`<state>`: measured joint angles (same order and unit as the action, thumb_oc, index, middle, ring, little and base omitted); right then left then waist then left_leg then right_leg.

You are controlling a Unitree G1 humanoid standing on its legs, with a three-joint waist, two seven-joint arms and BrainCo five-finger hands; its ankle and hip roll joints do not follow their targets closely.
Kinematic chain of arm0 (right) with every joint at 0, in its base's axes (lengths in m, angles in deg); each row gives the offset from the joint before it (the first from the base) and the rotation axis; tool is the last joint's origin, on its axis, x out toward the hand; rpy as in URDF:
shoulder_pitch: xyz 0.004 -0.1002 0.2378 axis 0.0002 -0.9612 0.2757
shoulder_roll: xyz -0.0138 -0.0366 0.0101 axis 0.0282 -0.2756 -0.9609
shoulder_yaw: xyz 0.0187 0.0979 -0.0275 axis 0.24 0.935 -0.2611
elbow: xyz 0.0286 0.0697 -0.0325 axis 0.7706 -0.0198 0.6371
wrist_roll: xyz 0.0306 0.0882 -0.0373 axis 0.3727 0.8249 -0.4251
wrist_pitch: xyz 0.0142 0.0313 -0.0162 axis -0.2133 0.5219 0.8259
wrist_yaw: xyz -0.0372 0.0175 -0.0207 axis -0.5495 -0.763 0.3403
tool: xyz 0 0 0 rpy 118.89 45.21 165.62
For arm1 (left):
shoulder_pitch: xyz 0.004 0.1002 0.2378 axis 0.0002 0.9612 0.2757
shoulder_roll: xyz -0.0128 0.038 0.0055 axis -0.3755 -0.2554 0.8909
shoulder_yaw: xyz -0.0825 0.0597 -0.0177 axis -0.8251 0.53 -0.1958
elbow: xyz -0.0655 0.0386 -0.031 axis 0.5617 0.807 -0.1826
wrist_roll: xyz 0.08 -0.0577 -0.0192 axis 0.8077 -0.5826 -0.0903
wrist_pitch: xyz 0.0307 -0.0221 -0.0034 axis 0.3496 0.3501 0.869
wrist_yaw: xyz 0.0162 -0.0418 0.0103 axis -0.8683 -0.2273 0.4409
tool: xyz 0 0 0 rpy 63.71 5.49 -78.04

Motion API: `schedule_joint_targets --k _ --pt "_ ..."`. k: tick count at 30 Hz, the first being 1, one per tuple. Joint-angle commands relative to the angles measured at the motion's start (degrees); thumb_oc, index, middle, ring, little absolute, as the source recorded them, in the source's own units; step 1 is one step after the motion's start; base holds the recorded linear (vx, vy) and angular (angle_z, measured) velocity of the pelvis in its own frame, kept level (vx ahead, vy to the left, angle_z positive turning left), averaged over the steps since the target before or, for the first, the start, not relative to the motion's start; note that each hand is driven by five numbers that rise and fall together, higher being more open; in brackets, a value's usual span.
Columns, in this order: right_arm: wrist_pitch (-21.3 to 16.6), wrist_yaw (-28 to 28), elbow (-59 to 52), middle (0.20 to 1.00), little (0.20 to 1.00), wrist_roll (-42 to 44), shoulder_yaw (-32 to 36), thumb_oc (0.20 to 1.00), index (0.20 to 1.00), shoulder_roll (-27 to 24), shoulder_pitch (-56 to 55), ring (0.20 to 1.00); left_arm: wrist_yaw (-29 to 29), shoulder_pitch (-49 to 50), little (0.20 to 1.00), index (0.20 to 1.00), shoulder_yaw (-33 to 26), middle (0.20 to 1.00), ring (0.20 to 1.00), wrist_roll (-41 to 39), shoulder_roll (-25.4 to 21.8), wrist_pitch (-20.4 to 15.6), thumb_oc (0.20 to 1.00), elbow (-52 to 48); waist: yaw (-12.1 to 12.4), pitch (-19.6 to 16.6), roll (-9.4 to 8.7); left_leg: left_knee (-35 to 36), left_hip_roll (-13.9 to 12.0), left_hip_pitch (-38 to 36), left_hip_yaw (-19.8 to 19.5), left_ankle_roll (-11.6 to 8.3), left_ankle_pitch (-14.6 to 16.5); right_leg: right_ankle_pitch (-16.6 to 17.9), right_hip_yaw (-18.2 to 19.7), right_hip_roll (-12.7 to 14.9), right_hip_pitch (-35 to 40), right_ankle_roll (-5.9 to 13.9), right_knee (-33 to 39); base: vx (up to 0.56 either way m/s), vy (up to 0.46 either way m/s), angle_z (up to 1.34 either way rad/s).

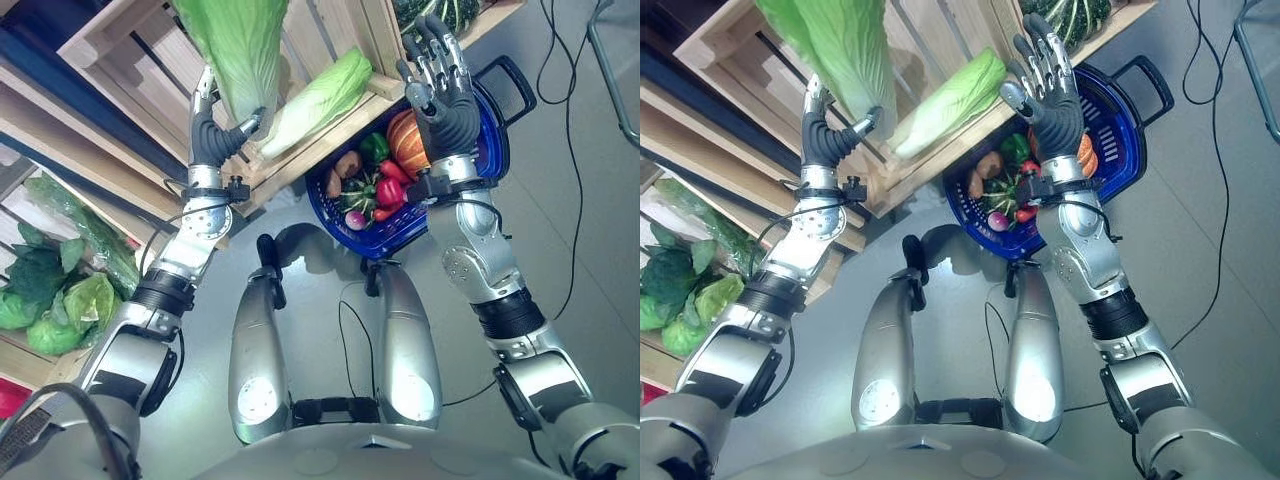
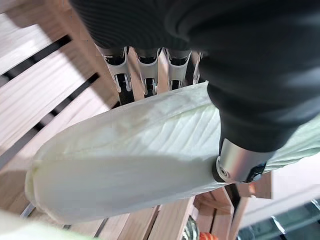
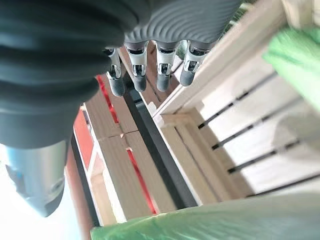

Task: Pick up fruits and vegetables into the basket

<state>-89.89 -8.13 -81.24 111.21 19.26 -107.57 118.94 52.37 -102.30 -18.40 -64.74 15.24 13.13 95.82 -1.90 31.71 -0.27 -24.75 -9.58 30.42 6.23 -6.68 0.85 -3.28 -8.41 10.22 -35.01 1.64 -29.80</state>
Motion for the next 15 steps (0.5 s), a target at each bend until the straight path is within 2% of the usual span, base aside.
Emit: schedule_joint_targets --k 1,5,15 --pt "-1.1 -1.6 -6.1 1.000 1.000 8.4 2.1 1.000 1.000 3.6 2.1 1.000 3.8 -1.5 0.200 0.200 -0.5 0.200 0.200 7.7 -2.8 -7.2 0.200 -9.2 0.5 -1.9 -2.20 -1.0 3.7 -1.9 3.5 3.19 3.2 -0.4 -1.0 -0.2 3.7 2.61 1.7 0.01 -0.012 0.05" --pt "-1.4 -2.9 -5.7 1.000 1.000 10.0 1.6 1.000 1.000 4.7 2.3 1.000 4.7 -2.4 0.200 0.200 0.7 0.200 0.200 12.7 -4.1 -7.2 0.200 -10.5 0.8 -1.9 -2.35 -1.0 3.8 -2.6 3.5 3.20 3.3 -0.2 -1.2 0.1 4.4 2.71 1.9 0.00 -0.004 0.02" --pt "-0.5 -2.5 -4.6 1.000 1.000 12.1 -0.5 1.000 1.000 2.8 3.4 1.000 8.6 -4.1 0.200 0.200 4.2 0.200 0.200 22.1 -7.6 -2.8 0.200 -11.1 0.6 -1.9 -2.12 -0.8 3.8 -3.4 3.6 3.08 3.1 0.1 -0.9 0.2 5.1 3.01 2.3 -0.01 0.009 0.02"
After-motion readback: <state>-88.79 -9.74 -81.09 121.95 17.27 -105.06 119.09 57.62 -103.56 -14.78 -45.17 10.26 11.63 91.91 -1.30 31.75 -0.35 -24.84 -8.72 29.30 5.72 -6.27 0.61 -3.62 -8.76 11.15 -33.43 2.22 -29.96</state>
